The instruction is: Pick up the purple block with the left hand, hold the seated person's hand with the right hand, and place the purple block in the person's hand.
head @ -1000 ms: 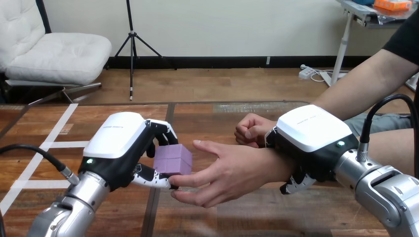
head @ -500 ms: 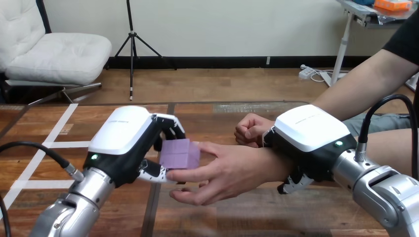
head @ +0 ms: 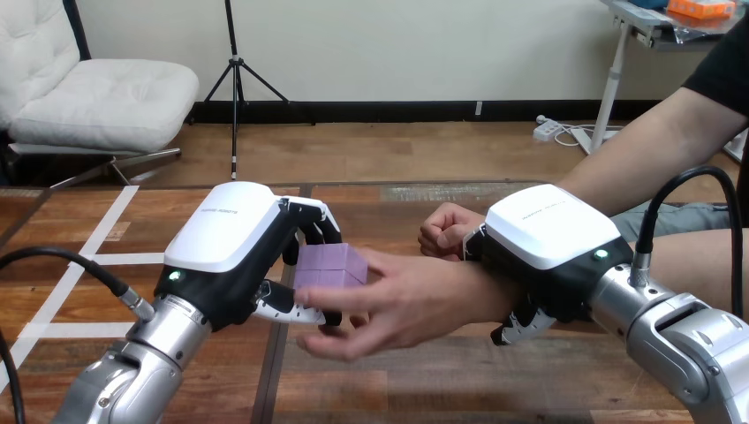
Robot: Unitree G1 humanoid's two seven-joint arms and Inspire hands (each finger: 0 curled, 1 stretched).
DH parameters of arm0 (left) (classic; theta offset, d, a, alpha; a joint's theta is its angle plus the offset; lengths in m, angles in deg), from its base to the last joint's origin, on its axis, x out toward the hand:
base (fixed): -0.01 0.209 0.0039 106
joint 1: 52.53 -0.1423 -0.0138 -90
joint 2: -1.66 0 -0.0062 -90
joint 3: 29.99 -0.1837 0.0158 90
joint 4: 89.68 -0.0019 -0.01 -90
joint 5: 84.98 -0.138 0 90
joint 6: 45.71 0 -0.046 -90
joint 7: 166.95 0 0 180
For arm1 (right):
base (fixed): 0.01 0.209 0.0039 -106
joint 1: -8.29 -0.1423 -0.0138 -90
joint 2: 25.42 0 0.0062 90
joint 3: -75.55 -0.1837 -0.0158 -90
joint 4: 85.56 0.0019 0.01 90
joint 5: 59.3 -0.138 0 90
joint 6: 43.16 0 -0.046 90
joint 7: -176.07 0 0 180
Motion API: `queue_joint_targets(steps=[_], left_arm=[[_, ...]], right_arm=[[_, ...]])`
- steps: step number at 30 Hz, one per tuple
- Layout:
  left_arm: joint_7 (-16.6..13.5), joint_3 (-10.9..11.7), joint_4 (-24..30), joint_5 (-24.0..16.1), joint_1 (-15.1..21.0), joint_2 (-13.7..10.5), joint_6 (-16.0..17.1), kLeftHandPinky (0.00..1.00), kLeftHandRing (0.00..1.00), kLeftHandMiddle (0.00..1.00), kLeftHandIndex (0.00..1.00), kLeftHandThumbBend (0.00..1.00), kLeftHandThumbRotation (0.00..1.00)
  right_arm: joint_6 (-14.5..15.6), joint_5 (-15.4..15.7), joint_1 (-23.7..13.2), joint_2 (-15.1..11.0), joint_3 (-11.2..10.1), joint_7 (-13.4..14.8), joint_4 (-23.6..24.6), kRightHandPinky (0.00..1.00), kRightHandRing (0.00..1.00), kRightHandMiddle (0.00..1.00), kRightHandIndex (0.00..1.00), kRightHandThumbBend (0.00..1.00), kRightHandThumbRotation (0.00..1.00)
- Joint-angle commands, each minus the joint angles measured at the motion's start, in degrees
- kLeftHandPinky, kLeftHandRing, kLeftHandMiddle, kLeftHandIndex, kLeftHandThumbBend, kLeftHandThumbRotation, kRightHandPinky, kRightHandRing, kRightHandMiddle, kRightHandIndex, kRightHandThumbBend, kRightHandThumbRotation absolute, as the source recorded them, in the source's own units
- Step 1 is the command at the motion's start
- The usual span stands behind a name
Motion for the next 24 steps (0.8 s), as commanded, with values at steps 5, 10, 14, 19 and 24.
queue_joint_targets(steps=[5,10,14,19,24], left_arm=[[1.1,1.1,3.6,0.9,2.1,0.4,0.0,0.33,0.39,0.45,0.49,0.6,0.0],[1.1,1.1,3.8,0.7,1.9,0.5,0.5,0.33,0.39,0.45,0.49,0.59,0.0],[1.1,1.1,4.1,0.7,1.8,0.4,1.0,0.33,0.39,0.45,0.49,0.59,0.0],[1.5,0.9,4.5,0.6,1.7,0.2,1.1,0.34,0.39,0.45,0.48,0.59,0.0],[1.2,0.9,4.3,0.6,1.6,0.3,1.6,0.34,0.4,0.46,0.48,0.6,0.0]], right_arm=[[-0.4,-1.0,-4.0,1.3,0.5,0.0,0.8,0.35,0.42,0.48,0.54,0.75,0.0],[-0.6,-1.1,-3.9,1.4,0.4,0.3,1.0,0.35,0.42,0.48,0.54,0.75,0.0],[-0.6,-1.1,-3.8,1.4,0.5,-0.1,1.2,0.35,0.42,0.48,0.54,0.75,0.0],[-1.1,-0.8,-3.7,1.3,0.6,0.5,1.2,0.35,0.42,0.48,0.54,0.76,0.0],[-0.9,-0.6,-3.5,1.3,0.7,0.1,1.5,0.36,0.42,0.49,0.55,0.77,0.0]])
